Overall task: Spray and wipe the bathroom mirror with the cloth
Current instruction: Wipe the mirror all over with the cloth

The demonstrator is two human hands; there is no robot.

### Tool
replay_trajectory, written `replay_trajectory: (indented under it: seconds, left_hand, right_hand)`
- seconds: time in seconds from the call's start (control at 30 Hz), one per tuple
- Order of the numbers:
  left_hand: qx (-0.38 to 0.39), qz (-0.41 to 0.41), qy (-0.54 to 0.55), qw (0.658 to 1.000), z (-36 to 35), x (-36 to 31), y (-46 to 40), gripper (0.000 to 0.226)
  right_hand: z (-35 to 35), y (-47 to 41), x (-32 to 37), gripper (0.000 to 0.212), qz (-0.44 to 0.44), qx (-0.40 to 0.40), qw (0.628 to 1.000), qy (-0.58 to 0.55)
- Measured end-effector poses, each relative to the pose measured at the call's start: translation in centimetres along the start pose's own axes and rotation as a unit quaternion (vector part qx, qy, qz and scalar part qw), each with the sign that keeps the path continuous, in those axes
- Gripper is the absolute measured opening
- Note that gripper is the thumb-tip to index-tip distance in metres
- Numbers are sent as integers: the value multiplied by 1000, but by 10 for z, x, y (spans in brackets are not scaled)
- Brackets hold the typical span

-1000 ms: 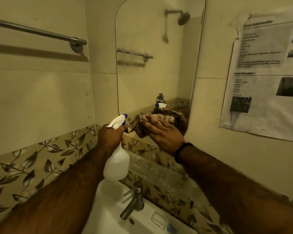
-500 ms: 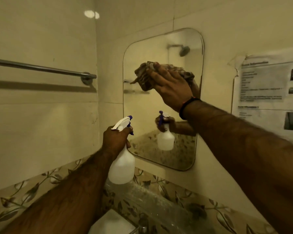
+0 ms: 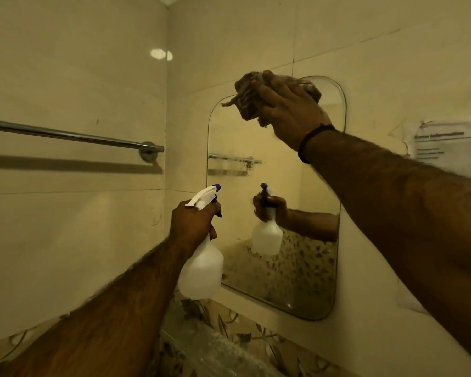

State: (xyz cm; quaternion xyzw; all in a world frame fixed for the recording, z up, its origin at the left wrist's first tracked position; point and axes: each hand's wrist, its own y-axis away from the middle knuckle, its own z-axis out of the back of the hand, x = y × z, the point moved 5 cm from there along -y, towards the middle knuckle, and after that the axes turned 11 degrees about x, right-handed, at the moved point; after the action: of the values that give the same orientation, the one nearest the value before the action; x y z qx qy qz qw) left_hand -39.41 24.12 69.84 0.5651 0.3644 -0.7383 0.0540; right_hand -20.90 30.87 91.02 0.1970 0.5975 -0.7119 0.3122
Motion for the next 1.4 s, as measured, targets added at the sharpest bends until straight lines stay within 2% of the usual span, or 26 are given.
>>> replay_trajectory:
  seconds: [0.13,0.27,0.53,0.87,1.03,1.4]
  left_hand:
    - [-10,8,-9,1000,4,3,-4,40]
    - [-12,14,-4,1000,4,10,-7,43]
    - [-10,22,-5,1000,-5,20,-4,44]
    - [3,40,-5,999,-16,39,16,38]
    - [-12,79,-23,997,-18,55,38,33]
    - [-11,113,-42,993,-16,89,68,34]
  right_hand:
    - [-11,-16,-14,69,-23,26,999,21]
    - [-16,-19,-15,52,-14,45,999,-5]
    - [-15,-5,4,49,-11,44,998,-39]
    - [-43,51,76,59,17,96,992,-79]
    - [-59,89,121,61,37,123,986,-106]
    - [-82,170,194,63,81,178,971,-137]
